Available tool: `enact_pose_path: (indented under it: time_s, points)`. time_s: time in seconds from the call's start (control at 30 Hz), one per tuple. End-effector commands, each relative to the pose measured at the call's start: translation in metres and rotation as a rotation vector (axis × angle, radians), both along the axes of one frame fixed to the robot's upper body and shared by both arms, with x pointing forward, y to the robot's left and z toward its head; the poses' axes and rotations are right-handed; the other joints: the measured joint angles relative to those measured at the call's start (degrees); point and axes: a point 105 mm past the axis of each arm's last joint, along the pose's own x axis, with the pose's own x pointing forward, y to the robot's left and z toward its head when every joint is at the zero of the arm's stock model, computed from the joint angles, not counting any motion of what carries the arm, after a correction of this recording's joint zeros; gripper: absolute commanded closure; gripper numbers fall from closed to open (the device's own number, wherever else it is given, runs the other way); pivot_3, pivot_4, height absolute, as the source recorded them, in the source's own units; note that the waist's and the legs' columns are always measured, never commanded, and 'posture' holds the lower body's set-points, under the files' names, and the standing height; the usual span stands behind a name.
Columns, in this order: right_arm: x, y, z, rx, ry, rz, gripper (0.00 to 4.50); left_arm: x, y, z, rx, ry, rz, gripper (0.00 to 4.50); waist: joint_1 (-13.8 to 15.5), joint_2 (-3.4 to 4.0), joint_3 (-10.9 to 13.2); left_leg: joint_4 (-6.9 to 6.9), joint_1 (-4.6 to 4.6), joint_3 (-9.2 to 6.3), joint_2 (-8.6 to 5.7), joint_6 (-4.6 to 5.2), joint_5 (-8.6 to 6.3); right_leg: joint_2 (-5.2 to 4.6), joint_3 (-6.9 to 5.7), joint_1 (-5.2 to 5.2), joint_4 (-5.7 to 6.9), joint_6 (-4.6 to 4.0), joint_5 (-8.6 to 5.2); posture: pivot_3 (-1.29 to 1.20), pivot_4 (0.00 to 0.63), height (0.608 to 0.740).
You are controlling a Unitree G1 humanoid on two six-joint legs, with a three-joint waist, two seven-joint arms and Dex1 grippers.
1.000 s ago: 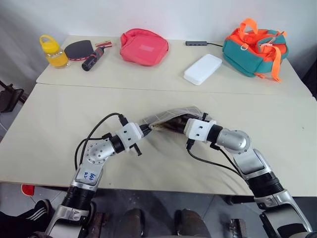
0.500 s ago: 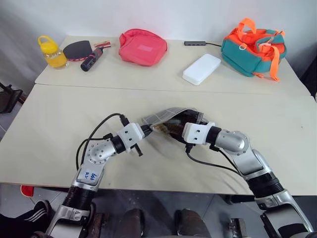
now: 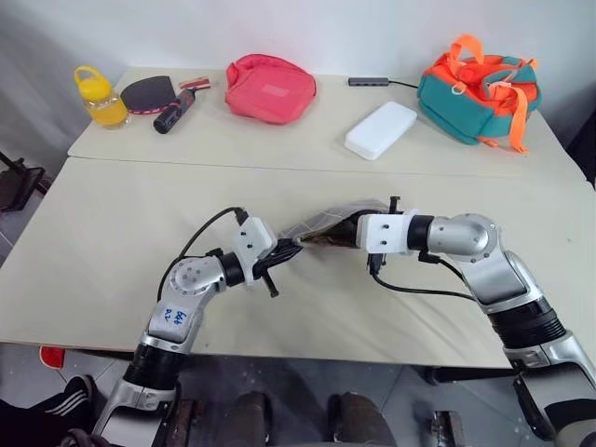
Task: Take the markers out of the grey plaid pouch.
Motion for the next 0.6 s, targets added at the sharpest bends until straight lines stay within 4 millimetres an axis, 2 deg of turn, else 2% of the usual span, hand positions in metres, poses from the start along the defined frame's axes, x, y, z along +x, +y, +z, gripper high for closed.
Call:
enact_pose_path:
  time_s: [0.03, 0.13, 0.27, 0.4, 0.5, 0.6]
  points:
    - [0.001, -0.006, 0.017, -0.067, 0.011, 0.0, 3.06, -0.012, -0.017, 0.031, -0.118, 0.042, -0.101, 4.5, 0.04, 0.0, 0.0, 0.01, -0.02, 0.01, -0.01, 0.01, 0.01, 0.0, 0.01, 0.0, -0.02, 0.0, 0.0, 0.0, 0.15, 0.74]
    - [-0.01, -0.009, 0.027, -0.115, 0.116, 0.01, 3.06, -0.02, -0.024, 0.04, -0.184, 0.163, -0.16, 4.5, 0.12, 0.0, 0.0, 0.05, -0.04, -0.04, -0.02, 0.01, 0.01, -0.03, -0.01, 0.02, -0.02, 0.0, 0.0, 0.0, 0.15, 0.74]
    - [-0.018, -0.009, 0.033, -0.154, 0.203, 0.016, 3.06, -0.025, -0.029, 0.04, -0.239, 0.305, -0.19, 4.5, -0.09, 0.0, 0.0, 0.0, -0.04, -0.08, 0.01, 0.01, 0.0, -0.01, -0.03, 0.02, -0.04, 0.0, 0.0, 0.0, 0.15, 0.74]
    - [-0.015, -0.011, 0.026, -0.144, 0.285, -0.03, 3.06, -0.006, -0.021, 0.016, -0.166, 0.329, -0.058, 4.5, -0.01, 0.0, 0.0, 0.04, -0.03, -0.06, 0.01, -0.01, 0.02, 0.01, -0.01, 0.02, -0.03, -0.01, 0.0, 0.0, 0.15, 0.74]
    - [-0.009, -0.015, 0.01, -0.185, 0.307, -0.07, 3.06, 0.005, -0.018, 0.01, -0.242, 0.39, -0.003, 4.5, 0.02, 0.0, 0.0, 0.07, 0.0, -0.05, -0.02, -0.01, 0.02, -0.02, 0.0, 0.06, -0.03, -0.01, 0.0, 0.0, 0.15, 0.74]
    - [-0.007, -0.019, 0.001, -0.21, 0.325, -0.1, 3.06, 0.007, -0.018, 0.0, -0.183, 0.373, 0.007, 4.5, 0.02, 0.0, 0.0, 0.09, 0.0, -0.04, -0.02, -0.01, 0.02, -0.01, 0.0, 0.07, -0.05, -0.01, 0.01, 0.0, 0.15, 0.74]
